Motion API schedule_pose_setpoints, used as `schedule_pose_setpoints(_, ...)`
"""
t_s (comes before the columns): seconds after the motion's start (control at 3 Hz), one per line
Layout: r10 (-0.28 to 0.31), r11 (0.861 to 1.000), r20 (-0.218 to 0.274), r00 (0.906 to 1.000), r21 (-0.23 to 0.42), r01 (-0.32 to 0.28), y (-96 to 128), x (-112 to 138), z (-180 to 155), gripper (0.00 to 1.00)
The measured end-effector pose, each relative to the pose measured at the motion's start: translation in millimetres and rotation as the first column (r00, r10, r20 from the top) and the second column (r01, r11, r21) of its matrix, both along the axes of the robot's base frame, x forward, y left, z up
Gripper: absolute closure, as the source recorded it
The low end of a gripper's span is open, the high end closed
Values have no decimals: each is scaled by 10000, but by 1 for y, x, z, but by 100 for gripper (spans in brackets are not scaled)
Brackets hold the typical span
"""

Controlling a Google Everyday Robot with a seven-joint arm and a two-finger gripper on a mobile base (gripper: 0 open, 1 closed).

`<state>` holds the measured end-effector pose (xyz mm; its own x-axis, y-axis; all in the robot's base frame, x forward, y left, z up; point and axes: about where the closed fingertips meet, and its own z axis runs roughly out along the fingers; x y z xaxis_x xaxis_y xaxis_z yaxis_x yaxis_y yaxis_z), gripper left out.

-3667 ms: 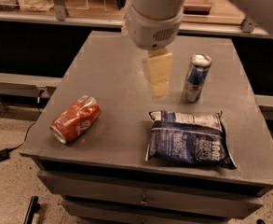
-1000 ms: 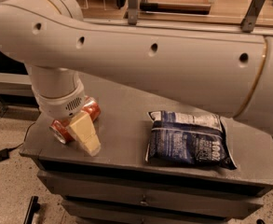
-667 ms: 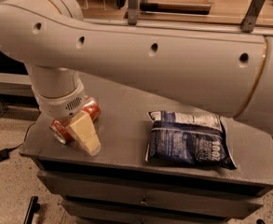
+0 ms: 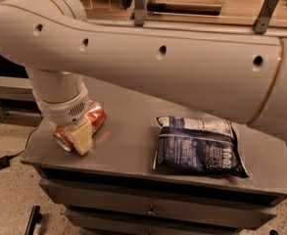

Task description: Place coke can upright

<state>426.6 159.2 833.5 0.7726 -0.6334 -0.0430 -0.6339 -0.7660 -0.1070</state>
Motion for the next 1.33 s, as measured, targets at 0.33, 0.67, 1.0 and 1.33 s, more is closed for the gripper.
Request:
schedule_pose_setpoints(0.33, 6, 10000, 21, 10000, 10, -6, 0, 0, 0, 64)
schedule_pose_setpoints(0.67, 13, 10000, 46, 10000, 20, -13, 1, -1, 0, 95)
schedule_pose_setpoints(1.0, 16, 10000, 65, 10000, 60, -16, 0, -1, 1, 100)
schedule_pose_setpoints(1.33, -59, 9963, 194, 9998, 857, 43, -12, 9, 11, 100)
